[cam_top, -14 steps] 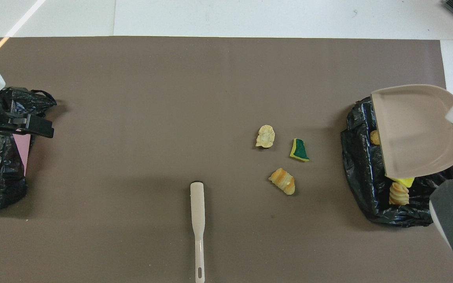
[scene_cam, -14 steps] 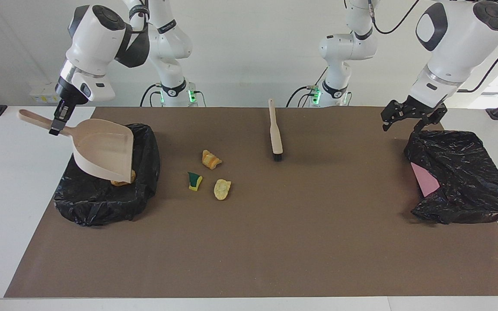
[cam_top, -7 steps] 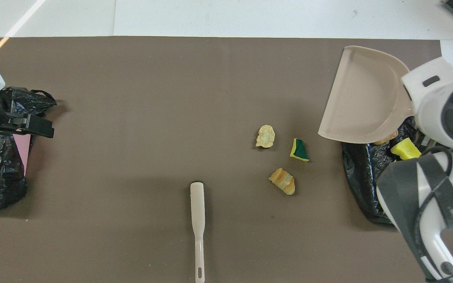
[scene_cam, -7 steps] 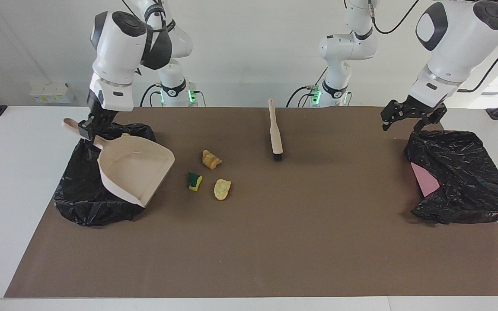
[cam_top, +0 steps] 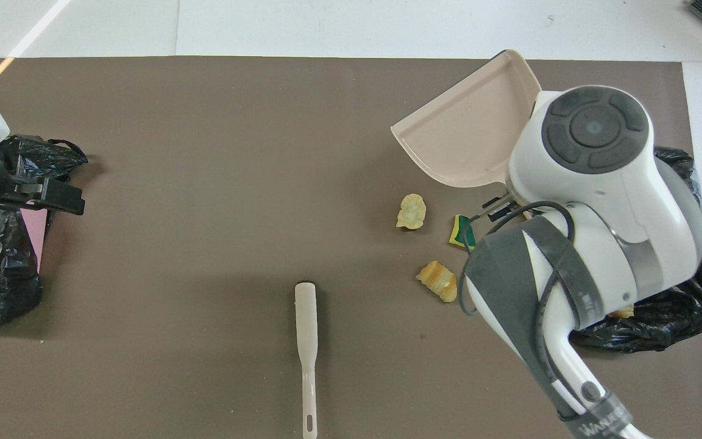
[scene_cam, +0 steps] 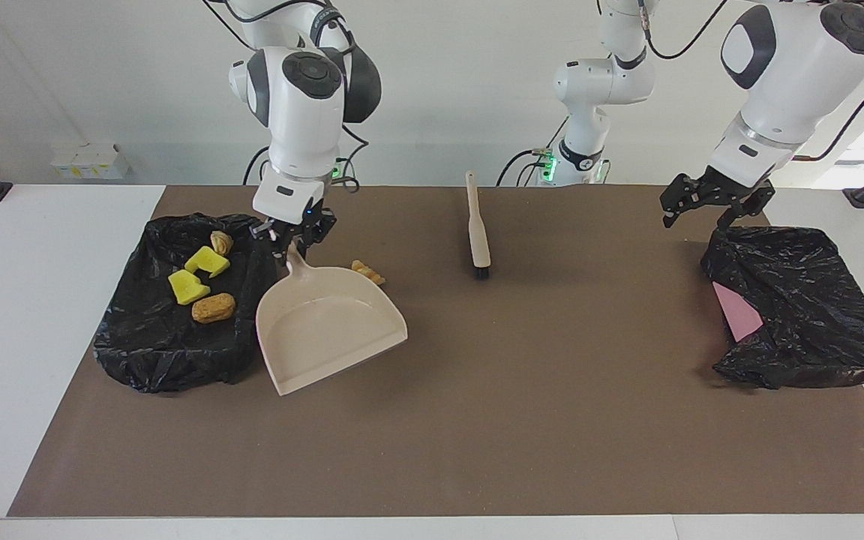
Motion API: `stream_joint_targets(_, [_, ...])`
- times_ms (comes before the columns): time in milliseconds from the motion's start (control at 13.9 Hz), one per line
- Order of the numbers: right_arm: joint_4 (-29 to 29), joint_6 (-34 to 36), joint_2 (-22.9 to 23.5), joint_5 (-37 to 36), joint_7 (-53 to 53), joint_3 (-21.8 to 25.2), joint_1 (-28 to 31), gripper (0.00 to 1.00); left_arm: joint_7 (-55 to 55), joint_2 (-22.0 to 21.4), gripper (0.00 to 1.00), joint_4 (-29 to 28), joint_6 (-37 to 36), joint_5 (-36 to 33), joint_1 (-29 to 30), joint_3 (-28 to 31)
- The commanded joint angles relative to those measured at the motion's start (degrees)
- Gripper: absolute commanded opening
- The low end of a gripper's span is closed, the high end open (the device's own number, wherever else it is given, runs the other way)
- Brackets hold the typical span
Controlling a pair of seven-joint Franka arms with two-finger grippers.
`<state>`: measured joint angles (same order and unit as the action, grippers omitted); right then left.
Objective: Sweep and dump trash in bin
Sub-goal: 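Bring the empty dustpan back to the mat center with the right gripper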
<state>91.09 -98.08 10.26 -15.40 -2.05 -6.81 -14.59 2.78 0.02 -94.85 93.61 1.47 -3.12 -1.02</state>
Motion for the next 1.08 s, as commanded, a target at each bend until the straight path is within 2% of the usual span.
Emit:
stream_joint_targets(0, [-11.5, 3.2, 8.4, 4.5, -13.6, 0.1, -3.7, 0.00, -0.1, -1.8, 1.00, -1.9, -0.4, 0.5, 0.7, -0.4])
stream_joint_targets(144, [-15.9, 3.2, 12.1, 9.5, -17.5, 0.0, -4.0, 0.00, -0.1, -3.0, 1.00, -3.7, -0.1, 0.5, 0.7, -0.4])
stream_joint_targets(361, [-19.7, 0.8, 16.9, 9.9, -29.6, 0.1, -8.0, 0.00, -0.1, -3.8, 1.00, -5.1, 0.1, 0.5, 0.7, -0.4])
stream_joint_targets(505, [-22.7, 0.4, 19.7, 10.4, -30.6, 0.0, -9.0, 0.00, -0.1, -3.8, 1.00, -5.1, 0.0, 0.5, 0.7, -0.4])
stream_joint_targets(866, [-23.4, -7.3, 26.7, 12.7, -38.1, 0.1, -13.7, 0.00, 0.6, -3.8, 1.00, -5.1, -0.4, 0.5, 0.6, -0.4])
stream_joint_targets(1011, [-23.3, -8.4, 27.5, 13.5, -40.9, 0.0, -15.2, 0.00, 0.6, -3.9, 1.00, -5.1, -0.5, 0.5, 0.5, -0.4])
